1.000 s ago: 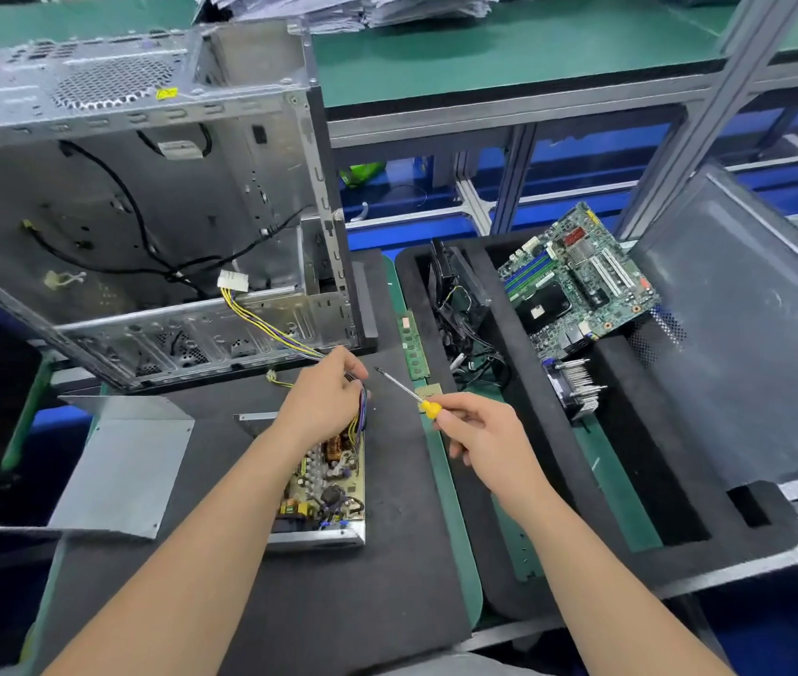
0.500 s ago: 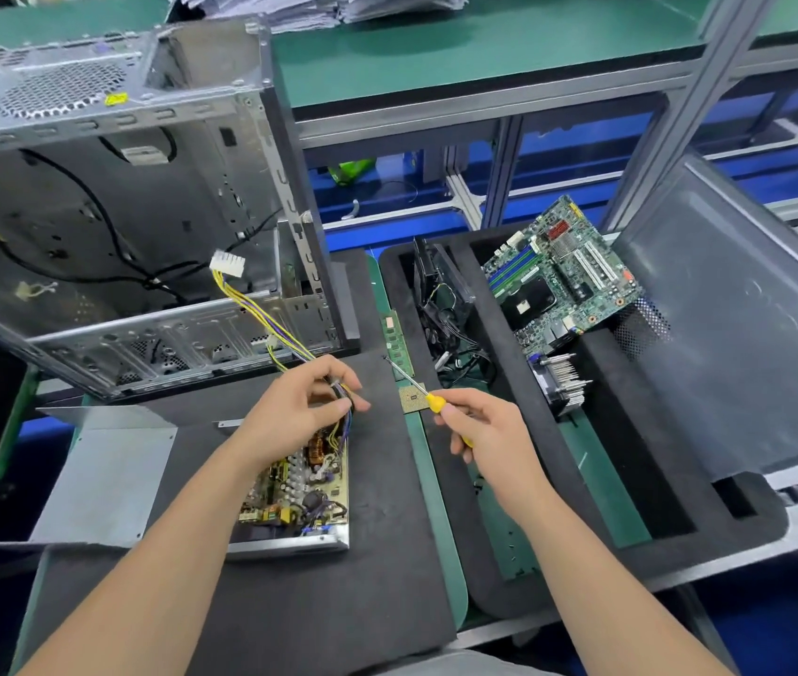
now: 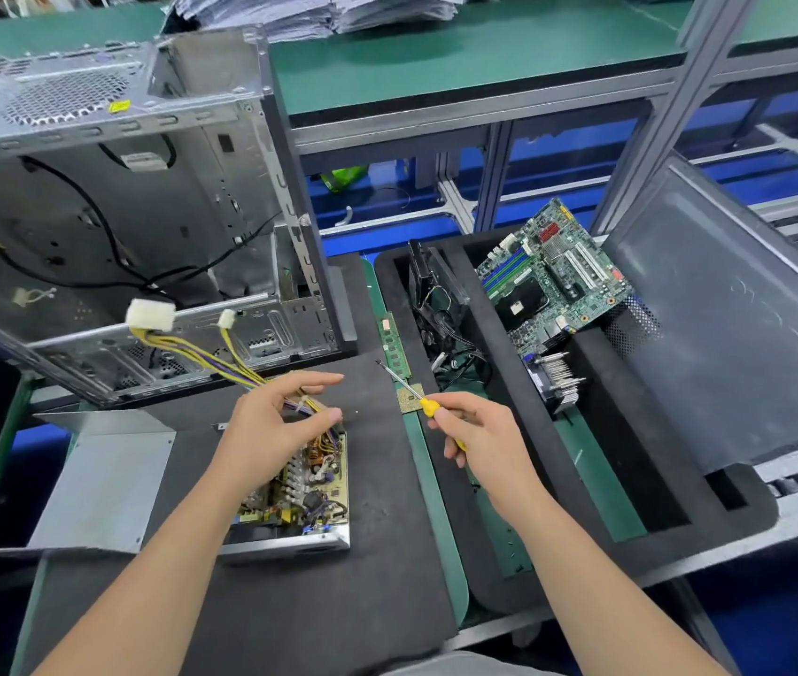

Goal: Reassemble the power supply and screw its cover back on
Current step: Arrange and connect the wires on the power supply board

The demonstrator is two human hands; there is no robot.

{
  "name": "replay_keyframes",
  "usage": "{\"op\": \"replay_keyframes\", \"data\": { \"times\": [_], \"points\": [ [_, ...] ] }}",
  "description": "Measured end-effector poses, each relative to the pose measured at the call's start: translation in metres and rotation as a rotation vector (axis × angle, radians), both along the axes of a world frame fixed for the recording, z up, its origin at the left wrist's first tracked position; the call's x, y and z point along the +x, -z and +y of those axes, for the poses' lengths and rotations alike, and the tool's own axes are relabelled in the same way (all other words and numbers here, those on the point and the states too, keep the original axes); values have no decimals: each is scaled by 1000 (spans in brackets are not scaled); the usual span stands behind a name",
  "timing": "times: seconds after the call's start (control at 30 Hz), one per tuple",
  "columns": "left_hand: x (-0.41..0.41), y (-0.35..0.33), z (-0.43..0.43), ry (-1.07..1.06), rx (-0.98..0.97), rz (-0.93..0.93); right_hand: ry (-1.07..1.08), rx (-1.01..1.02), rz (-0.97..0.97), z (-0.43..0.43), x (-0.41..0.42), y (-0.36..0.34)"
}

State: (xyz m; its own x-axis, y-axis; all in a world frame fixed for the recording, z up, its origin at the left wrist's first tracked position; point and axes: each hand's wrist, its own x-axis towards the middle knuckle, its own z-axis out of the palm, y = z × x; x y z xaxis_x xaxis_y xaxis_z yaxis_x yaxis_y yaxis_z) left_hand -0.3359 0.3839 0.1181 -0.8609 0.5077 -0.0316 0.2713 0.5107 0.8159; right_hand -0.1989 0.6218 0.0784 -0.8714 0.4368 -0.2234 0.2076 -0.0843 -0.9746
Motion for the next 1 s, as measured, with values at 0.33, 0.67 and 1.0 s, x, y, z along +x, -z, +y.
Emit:
{"op": "replay_keyframes", "data": {
  "times": [0.33,0.67,1.0],
  "points": [
    [24,-2,-6,-496,-47,44,-33,-2,25,-16,-5,-5],
    [24,-2,-28,-408,-229,143,50,-4,33,-27,-9,-10],
    [5,-33,-38,-406,-356,330,105,36,45,-23,-11,-21]
  ]
}}
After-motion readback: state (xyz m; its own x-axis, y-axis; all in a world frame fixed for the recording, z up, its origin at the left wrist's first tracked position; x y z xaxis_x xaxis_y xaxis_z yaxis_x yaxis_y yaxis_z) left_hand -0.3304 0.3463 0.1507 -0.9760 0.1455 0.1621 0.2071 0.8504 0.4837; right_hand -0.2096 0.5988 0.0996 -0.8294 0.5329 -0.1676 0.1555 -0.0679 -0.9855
